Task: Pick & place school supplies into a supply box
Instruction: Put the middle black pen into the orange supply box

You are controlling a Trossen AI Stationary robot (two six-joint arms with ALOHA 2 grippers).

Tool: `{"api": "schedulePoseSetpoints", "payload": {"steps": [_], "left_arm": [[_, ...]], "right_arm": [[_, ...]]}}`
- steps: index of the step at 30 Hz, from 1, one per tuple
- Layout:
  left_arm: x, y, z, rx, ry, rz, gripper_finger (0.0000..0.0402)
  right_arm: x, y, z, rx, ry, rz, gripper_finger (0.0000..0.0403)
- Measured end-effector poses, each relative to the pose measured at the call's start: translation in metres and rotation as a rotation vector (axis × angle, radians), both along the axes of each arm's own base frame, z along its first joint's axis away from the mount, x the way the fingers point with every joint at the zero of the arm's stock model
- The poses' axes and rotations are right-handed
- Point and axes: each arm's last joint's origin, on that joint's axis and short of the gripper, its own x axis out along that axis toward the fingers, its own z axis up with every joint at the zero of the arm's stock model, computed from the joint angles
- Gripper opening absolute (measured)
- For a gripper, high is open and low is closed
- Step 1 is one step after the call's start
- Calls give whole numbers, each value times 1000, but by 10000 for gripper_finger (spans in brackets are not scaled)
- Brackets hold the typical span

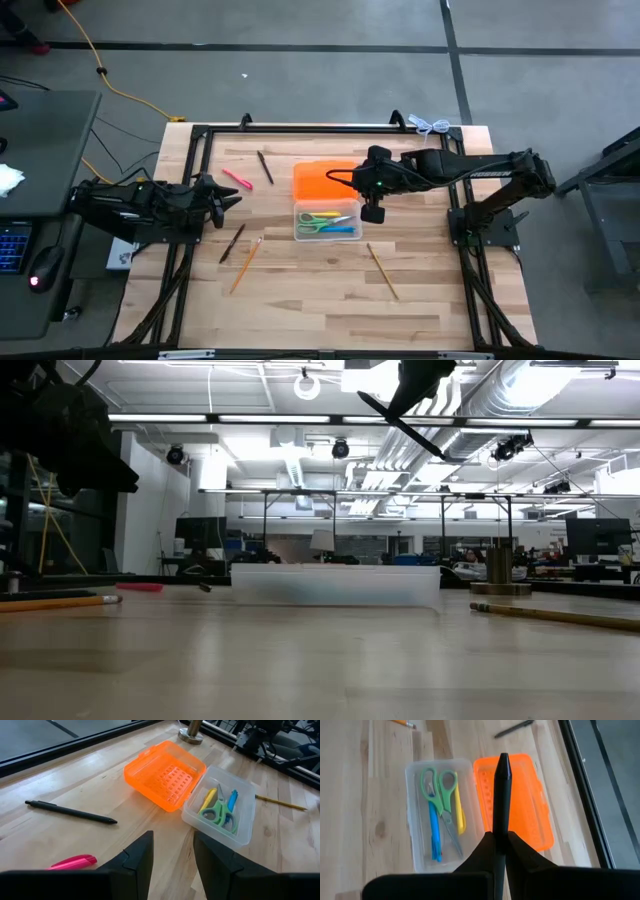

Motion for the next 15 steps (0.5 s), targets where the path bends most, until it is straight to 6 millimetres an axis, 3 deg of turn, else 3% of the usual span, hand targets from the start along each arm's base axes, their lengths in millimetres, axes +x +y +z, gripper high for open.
{"api": "schedulePoseSetpoints", "payload": {"steps": [15], "left_arm": [[0, 0, 0, 5, 7, -2, 170]], "right_arm": [[7, 1, 3, 28, -89, 3, 7]]}}
